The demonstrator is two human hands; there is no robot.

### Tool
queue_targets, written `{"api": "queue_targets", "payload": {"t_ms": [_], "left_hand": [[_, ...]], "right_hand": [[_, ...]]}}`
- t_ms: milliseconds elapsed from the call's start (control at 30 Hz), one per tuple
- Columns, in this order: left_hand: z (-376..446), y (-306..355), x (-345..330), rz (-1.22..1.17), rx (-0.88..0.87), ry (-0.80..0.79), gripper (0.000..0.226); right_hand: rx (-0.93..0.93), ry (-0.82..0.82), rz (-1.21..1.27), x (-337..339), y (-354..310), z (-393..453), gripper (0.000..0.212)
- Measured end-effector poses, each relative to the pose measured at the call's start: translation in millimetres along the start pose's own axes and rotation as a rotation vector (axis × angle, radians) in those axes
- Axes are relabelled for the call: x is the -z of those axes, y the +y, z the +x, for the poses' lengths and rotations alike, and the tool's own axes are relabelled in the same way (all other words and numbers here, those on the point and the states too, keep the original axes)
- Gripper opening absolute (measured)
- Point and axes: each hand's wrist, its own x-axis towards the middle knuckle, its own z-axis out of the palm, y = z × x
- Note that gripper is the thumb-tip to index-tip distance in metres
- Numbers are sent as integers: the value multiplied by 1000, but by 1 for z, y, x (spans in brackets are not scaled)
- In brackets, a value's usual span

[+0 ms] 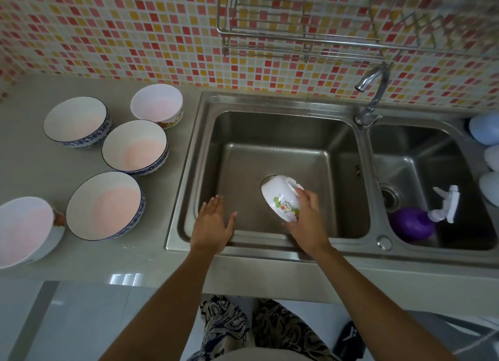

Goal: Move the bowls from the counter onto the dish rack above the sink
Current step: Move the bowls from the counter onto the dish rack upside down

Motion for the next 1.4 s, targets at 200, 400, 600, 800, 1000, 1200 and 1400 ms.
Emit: {"api": "queue_targets", "payload": {"t_ms": [200,400,600,800,1000,1200,1400], "left_hand": [[-2,0,1,-4,-6,22,68],[-4,4,4,-5,-4,26,67],[-4,3,9,23,-109,7,82],[47,57,84,-109,-231,248,76],[105,133,207,-35,-428,620,57],[143,170,274,158,-478,665,54],[167,162,270,238,-432,518,57]], "right_hand": [[173,87,-360,1,4,-4,85],[101,156,-250,13,1,-6,86],[-394,143,366,49,-15,12,85],[-446,104,990,99,-36,20,48],[-338,97,1088,148,-74,29,35],[-258,110,1210,210,-125,42,43],[-237,190,1213,262,-168,80,37]]}}
